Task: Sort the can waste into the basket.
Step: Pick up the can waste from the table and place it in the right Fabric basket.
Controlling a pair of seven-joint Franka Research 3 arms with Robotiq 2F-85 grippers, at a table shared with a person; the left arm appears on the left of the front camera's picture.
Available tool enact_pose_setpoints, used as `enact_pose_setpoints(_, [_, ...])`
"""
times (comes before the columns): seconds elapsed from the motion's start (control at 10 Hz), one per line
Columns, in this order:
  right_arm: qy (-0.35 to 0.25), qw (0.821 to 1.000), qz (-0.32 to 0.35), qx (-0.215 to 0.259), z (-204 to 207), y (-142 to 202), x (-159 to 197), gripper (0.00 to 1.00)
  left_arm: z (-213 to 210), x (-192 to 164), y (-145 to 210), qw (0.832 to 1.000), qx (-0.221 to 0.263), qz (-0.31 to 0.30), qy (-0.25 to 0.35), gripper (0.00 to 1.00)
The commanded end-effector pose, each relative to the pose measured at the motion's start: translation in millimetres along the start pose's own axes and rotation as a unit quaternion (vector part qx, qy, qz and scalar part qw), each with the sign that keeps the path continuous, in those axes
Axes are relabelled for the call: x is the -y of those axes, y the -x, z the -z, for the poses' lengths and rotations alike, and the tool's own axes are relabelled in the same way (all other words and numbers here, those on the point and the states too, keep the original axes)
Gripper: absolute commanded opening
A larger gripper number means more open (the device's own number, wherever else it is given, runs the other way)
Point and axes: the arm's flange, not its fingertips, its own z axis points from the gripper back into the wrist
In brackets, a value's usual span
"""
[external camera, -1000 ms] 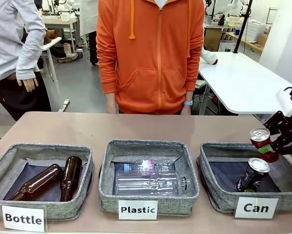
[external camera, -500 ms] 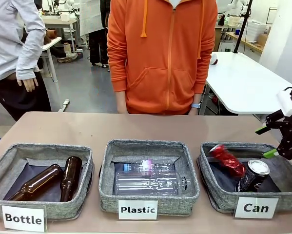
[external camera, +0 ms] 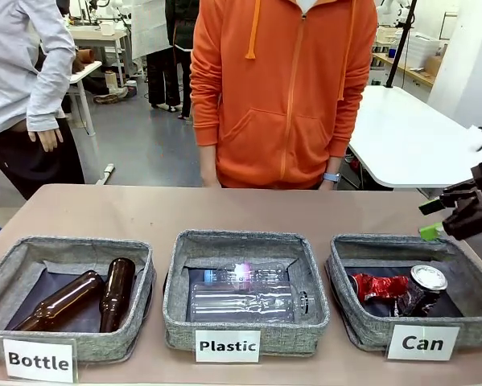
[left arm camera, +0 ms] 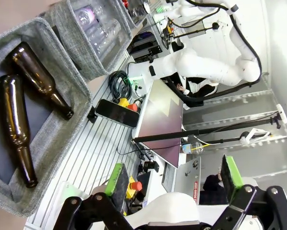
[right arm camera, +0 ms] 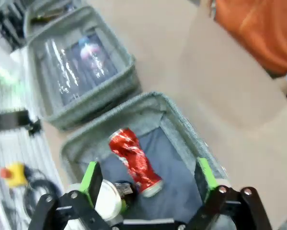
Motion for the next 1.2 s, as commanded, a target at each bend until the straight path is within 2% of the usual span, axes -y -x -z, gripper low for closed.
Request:
enact_pose_setpoints(0.0, [-0.053, 0.964, 0.234, 0.115, -9, -26, 25, 1.0, -1, 3, 0, 1.0, -0.001, 0.004, 0.003, 1.0])
enact_pose_setpoints(0.2, [-0.119, 0.914, 0.342, 0.181, -10, -20, 52, 1.0, -1, 3, 0, 1.0, -0.001, 0.004, 0.003, 1.0])
enact_pose_setpoints(0.3, [-0.156, 0.882, 0.38, 0.232, -14, -12, 66, 1.0, -1, 3, 0, 1.0, -0.001, 0.004, 0.003, 1.0])
enact_pose_setpoints(0.4, [-0.168, 0.858, 0.405, 0.266, -16, -3, 75, 1.0, -1, 3, 0, 1.0, -0.001, 0.004, 0.003, 1.0])
enact_pose_setpoints(0.5, [-0.164, 0.842, 0.426, 0.287, -18, 4, 82, 1.0, -1, 3, 0, 1.0, -0.001, 0.004, 0.003, 1.0])
enact_pose_setpoints(0.6, [-0.146, 0.847, 0.425, 0.285, -16, 8, 85, 1.0, -1, 3, 0, 1.0, -0.001, 0.004, 0.003, 1.0])
enact_pose_setpoints(0.7, [-0.165, 0.885, 0.38, 0.212, -17, 7, 77, 1.0, -1, 3, 0, 1.0, -0.001, 0.004, 0.003, 1.0])
enact_pose_setpoints(1.1, [-0.165, 0.885, 0.38, 0.212, -17, 7, 77, 1.0, -1, 3, 0, 1.0, -0.001, 0.004, 0.003, 1.0])
